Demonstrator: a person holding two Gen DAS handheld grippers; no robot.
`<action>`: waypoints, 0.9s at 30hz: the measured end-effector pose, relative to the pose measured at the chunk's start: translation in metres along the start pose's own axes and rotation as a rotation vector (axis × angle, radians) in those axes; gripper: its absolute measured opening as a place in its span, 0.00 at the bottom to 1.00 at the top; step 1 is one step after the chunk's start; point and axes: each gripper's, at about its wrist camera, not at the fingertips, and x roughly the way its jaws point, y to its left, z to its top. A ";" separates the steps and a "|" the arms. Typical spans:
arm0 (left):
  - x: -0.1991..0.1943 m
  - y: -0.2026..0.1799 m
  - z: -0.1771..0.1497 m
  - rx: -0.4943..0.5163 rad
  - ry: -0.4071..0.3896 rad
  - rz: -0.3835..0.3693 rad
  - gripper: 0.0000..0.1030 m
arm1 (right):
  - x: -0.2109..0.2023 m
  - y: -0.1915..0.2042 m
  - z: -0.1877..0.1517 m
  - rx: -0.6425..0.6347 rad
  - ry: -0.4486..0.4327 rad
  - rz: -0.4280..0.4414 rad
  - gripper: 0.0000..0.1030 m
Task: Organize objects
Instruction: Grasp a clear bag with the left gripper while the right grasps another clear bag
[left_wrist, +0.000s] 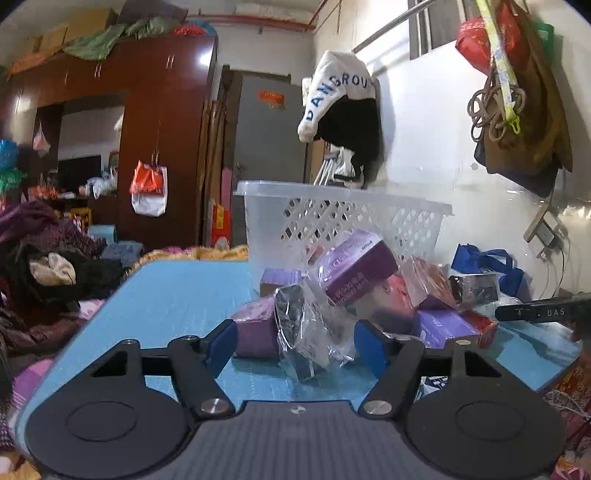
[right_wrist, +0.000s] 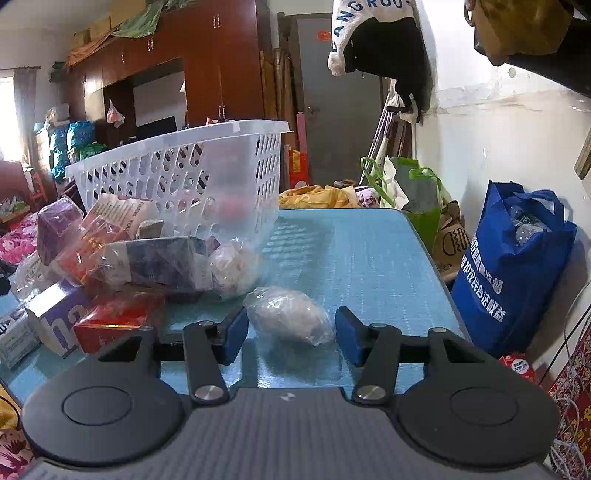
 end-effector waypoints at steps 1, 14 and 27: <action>0.004 0.000 -0.001 -0.004 0.020 -0.008 0.63 | 0.000 0.000 0.000 -0.003 -0.001 0.000 0.54; 0.022 0.007 -0.008 -0.096 0.035 0.029 0.47 | -0.002 0.000 0.000 -0.004 -0.015 0.015 0.54; 0.016 -0.005 -0.010 -0.022 -0.041 0.062 0.31 | -0.006 0.000 -0.001 -0.006 -0.054 0.017 0.52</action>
